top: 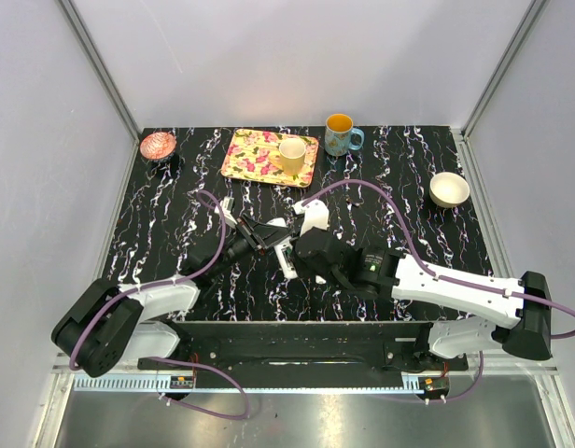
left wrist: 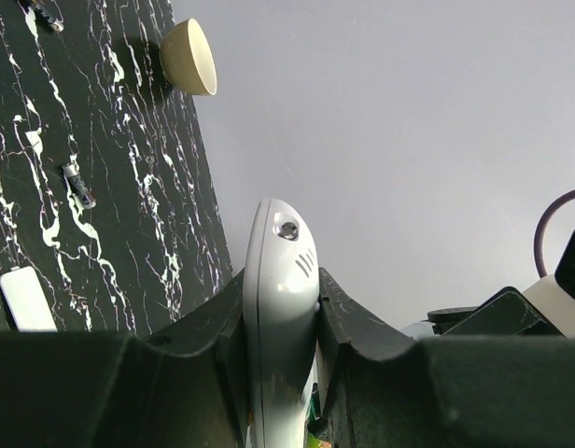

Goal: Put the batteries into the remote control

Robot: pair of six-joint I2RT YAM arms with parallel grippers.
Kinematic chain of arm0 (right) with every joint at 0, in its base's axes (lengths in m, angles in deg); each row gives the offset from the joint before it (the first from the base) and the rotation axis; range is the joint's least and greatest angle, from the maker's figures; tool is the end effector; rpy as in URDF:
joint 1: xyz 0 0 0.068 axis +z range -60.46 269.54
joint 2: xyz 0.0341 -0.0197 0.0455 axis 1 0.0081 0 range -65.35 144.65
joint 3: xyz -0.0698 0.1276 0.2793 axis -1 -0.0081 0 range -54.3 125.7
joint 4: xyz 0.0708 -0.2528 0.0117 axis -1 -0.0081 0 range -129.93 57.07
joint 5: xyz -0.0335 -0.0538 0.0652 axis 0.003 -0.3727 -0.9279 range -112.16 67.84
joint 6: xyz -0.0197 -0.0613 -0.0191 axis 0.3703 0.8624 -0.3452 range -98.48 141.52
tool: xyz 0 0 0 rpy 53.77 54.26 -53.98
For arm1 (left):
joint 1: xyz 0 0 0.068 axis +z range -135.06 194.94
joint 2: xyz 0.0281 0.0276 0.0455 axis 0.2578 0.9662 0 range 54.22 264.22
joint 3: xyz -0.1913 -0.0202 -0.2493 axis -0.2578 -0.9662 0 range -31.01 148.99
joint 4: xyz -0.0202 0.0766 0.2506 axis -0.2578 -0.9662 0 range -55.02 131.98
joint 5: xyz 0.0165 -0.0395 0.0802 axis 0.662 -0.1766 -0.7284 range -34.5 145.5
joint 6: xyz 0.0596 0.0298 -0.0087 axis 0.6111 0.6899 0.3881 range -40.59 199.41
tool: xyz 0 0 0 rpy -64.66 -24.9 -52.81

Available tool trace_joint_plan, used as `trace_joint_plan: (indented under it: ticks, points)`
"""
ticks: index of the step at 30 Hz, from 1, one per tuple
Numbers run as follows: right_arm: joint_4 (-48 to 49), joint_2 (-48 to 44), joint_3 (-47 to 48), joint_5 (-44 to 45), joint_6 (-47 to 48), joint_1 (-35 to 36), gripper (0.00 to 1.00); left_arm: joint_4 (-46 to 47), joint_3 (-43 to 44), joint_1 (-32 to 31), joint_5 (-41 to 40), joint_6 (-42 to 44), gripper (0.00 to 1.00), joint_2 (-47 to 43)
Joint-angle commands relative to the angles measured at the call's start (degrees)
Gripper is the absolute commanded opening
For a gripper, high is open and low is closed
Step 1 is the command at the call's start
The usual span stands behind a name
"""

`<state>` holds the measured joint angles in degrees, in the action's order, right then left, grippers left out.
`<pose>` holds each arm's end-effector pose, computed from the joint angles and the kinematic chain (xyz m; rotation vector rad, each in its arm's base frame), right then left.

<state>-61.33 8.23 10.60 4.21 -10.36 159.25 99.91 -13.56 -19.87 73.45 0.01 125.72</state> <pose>0.1205 0.2573 0.3569 -0.4646 2.1370 0.5161 0.1879 -0.1509 0.2490 -0.3985 1.7689 -1.7599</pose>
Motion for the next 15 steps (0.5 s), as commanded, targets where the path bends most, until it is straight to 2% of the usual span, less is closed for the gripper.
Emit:
trace_joint_plan:
  ticks: [1,2,15]
  points:
    - [0.36,0.51,2.24,0.61,0.24,0.16,0.04,8.42,1.09,-0.26,0.85,-2.25,0.0,0.56]
    - [0.45,0.51,2.16,0.87,0.32,0.25,0.0,8.6,1.09,-0.26,1.11,-2.43,0.0,0.74]
    - [5.81,-2.21,0.75,3.34,3.05,0.16,0.0,10.89,0.74,-0.52,1.21,-4.01,0.0,2.32]
